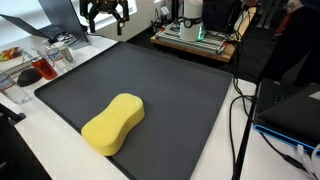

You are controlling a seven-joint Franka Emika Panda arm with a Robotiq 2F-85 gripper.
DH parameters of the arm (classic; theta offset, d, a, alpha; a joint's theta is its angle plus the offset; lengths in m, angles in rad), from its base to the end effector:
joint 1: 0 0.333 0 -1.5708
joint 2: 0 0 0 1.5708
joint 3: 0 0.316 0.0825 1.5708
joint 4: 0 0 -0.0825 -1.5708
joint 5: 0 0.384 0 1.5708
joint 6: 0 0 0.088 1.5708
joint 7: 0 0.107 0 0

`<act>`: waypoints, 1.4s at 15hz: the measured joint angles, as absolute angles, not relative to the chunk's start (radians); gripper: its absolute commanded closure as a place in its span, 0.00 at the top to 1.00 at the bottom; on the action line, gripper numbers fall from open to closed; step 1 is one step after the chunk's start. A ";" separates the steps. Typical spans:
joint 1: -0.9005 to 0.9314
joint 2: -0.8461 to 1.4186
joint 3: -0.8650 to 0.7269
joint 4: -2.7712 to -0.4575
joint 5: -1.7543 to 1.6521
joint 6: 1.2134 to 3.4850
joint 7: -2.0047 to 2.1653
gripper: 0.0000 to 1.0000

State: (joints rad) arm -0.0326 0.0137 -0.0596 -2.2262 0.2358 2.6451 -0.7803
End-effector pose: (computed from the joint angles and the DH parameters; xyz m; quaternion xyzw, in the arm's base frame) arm 0.5588 -0.0578 0.4102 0.9461 0.2434 0.2130 0.0162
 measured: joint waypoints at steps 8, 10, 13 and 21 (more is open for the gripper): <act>-0.098 0.155 -0.066 -1.965 0.265 2.533 -0.968 1.00; -0.111 0.198 -0.066 -1.891 0.253 2.498 -0.971 1.00; -0.126 0.259 -0.063 -1.777 0.230 2.433 -0.977 1.00; -0.124 0.400 -0.019 -1.456 0.104 2.218 -0.982 1.00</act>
State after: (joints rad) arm -0.1238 0.3995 -0.0194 -1.4557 0.1037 2.2181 -0.9824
